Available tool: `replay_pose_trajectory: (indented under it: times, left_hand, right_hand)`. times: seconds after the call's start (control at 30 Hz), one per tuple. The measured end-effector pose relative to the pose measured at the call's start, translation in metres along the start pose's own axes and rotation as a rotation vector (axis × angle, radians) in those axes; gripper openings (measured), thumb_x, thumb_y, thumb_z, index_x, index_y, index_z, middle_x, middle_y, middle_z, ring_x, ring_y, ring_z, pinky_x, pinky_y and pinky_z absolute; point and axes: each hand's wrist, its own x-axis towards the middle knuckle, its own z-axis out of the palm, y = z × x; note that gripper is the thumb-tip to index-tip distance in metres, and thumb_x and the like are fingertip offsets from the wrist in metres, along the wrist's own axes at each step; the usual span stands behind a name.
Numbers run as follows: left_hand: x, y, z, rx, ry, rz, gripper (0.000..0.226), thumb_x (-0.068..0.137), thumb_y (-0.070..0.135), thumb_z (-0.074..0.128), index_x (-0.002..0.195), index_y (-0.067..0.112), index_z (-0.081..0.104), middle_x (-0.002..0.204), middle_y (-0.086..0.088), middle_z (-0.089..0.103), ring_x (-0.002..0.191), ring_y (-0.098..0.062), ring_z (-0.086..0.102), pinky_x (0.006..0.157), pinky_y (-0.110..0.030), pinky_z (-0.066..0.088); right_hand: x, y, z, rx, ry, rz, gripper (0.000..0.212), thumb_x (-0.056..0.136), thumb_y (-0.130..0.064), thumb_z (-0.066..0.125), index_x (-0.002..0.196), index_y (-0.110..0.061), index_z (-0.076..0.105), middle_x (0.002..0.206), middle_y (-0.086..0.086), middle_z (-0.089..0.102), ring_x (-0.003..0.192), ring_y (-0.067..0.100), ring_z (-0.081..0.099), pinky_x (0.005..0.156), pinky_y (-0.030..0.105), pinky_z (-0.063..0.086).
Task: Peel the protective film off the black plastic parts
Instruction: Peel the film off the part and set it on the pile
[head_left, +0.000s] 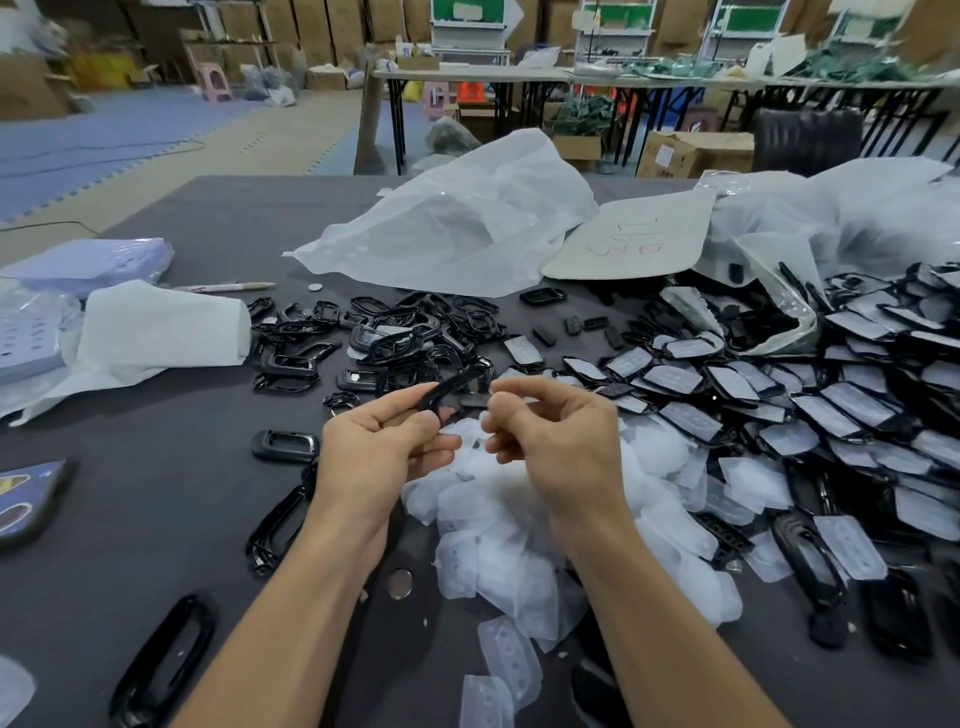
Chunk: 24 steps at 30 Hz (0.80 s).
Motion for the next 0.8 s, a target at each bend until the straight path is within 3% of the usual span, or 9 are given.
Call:
replay_pose_trajectory:
  times: [0.23,0.37,0.53,0.7,0.8]
  left_hand:
    - [0.001,-0.001,-0.004,0.032,-0.040,0.027,0.043,0.090,-0.014,0.064,0.105,0.024,0.078,0.084,-0.007,0.080,0.078,-0.021,0.079,0.063,-0.020,0.060]
    - [0.000,-0.001,-0.005,0.046,-0.049,0.034,0.036,0.092,-0.011,0.064,0.106,0.019,0.078,0.093,-0.007,0.081,0.084,-0.021,0.080,0.066,-0.021,0.060]
    - [-0.001,-0.001,-0.003,0.037,-0.056,0.024,0.029,0.090,-0.010,0.067,0.104,0.012,0.079,0.092,-0.009,0.081,0.085,-0.023,0.080,0.067,-0.024,0.061]
    - [-0.001,0.000,-0.002,-0.002,-0.077,-0.004,0.027,0.090,-0.009,0.067,0.106,0.010,0.079,0.092,-0.013,0.081,0.085,-0.023,0.080,0.068,-0.024,0.061]
    - [-0.003,0.001,-0.001,-0.023,-0.077,-0.025,0.027,0.091,-0.008,0.065,0.101,0.011,0.081,0.093,-0.015,0.080,0.084,-0.024,0.079,0.068,-0.024,0.061]
  right_hand:
    - [0.003,-0.002,-0.002,0.086,-0.057,0.025,0.017,0.090,0.007,0.070,0.086,-0.007,0.079,0.071,0.014,0.075,0.061,0.022,0.073,0.058,0.026,0.058]
    - [0.005,0.002,0.000,-0.043,-0.035,-0.061,0.024,0.092,-0.005,0.073,0.071,-0.017,0.079,0.062,0.010,0.071,0.049,0.016,0.059,0.049,0.023,0.048]
    - [0.006,0.008,0.001,-0.134,0.019,-0.140,0.013,0.083,-0.015,0.084,0.072,-0.020,0.079,0.059,0.004,0.068,0.055,0.013,0.055,0.057,0.032,0.044]
    - [0.009,0.009,-0.001,-0.176,0.044,-0.125,0.018,0.084,-0.013,0.082,0.068,-0.020,0.077,0.051,-0.001,0.061,0.050,0.010,0.050,0.054,0.021,0.042]
    - [0.009,0.008,-0.002,-0.226,0.041,-0.117,0.020,0.084,-0.013,0.081,0.067,-0.020,0.075,0.049,-0.005,0.055,0.050,0.011,0.046,0.053,0.021,0.040]
